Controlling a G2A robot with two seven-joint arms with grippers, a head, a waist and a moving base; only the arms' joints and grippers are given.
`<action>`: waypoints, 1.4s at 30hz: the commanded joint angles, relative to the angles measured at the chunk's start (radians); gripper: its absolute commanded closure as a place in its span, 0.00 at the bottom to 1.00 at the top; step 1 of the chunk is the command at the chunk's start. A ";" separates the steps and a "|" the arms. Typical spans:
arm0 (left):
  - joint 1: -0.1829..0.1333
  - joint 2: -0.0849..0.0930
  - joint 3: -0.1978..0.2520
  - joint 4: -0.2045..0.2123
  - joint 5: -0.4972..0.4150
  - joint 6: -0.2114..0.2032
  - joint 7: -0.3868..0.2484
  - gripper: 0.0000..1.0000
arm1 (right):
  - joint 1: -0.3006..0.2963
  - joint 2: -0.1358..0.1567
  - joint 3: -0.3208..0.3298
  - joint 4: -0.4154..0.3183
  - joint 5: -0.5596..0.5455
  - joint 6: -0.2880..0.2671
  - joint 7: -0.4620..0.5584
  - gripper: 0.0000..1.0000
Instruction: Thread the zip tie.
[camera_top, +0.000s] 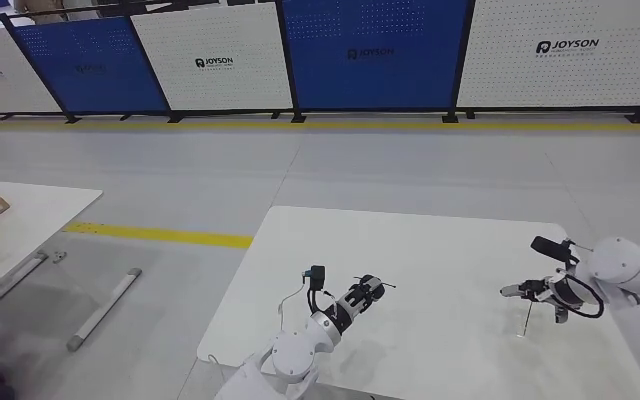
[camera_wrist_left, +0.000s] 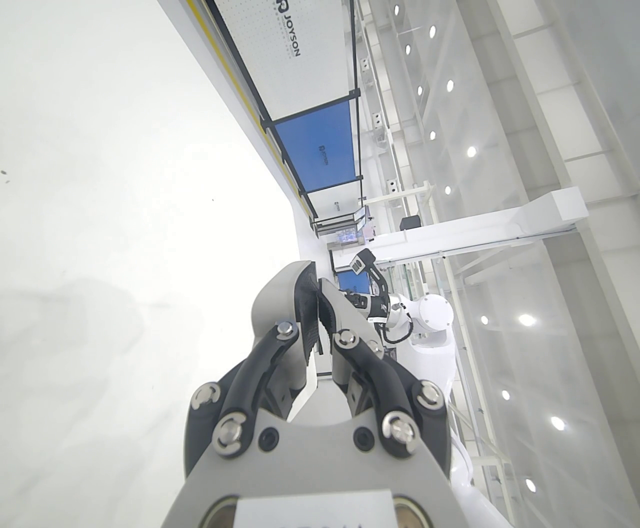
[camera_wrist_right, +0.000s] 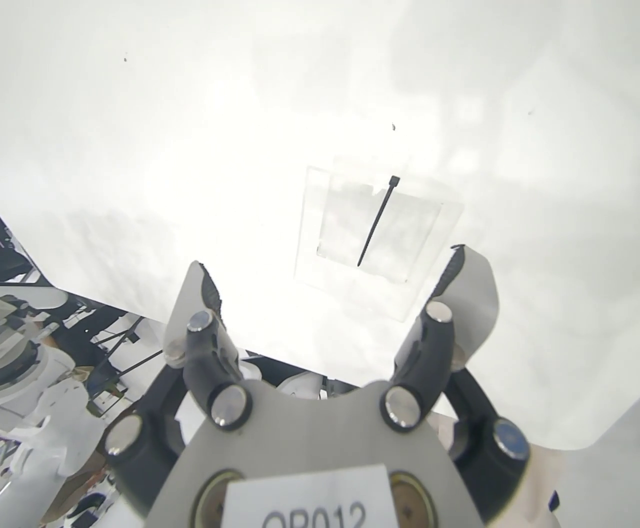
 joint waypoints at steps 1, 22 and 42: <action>0.000 0.000 0.000 0.000 0.000 0.000 0.000 1.00 | 0.008 0.001 -0.013 0.007 0.004 0.013 0.000 0.50; 0.000 0.000 0.000 0.000 0.000 0.000 0.000 1.00 | 0.098 -0.020 -0.144 0.136 0.047 0.054 0.000 0.61; 0.000 0.000 0.000 0.000 0.000 0.000 0.000 1.00 | 0.195 -0.113 -0.278 0.293 0.014 0.054 0.000 0.63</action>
